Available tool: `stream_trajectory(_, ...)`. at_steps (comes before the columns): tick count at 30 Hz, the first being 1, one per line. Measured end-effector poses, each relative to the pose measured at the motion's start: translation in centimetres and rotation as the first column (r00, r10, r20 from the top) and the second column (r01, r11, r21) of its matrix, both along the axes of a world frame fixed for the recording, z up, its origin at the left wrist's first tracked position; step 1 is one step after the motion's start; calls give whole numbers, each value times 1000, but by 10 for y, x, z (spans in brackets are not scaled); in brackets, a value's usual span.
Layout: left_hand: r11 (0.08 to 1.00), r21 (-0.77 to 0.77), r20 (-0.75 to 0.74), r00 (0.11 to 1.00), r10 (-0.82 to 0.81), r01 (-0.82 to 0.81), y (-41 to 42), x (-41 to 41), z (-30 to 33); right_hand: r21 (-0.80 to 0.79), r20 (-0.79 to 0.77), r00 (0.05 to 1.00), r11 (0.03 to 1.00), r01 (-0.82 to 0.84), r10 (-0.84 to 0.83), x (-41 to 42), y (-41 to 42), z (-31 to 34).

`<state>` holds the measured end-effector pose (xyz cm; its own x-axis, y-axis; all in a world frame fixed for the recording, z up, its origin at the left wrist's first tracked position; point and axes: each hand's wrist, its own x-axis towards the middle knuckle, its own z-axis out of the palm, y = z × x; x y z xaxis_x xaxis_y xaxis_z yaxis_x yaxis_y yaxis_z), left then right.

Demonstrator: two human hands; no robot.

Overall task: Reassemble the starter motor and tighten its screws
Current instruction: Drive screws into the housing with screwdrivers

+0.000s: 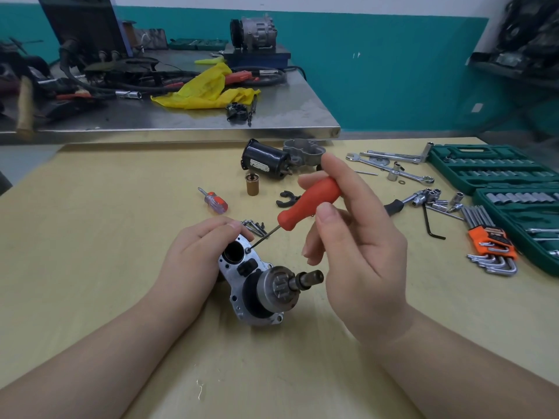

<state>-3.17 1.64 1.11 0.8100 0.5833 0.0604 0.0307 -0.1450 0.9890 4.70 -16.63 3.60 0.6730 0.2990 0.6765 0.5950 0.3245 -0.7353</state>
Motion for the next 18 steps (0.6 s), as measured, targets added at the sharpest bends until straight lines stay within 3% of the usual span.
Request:
stream_trajectory(7, 1000, -31, 21, 1000, 2, -2, -1, 1, -1, -1, 40, 999, 1000, -21, 21, 2, 2, 2)
stream_trajectory(12, 998, 65, 15, 1000, 2, -3, 0, 1, -1, -2, 7, 1000, 1000, -22, 22, 0, 0, 0)
stream_trajectory(18, 1000, 2, 14, 1000, 1, -1, 1, 1, -3, 5, 42, 999, 999, -35, 35, 2, 2, 2)
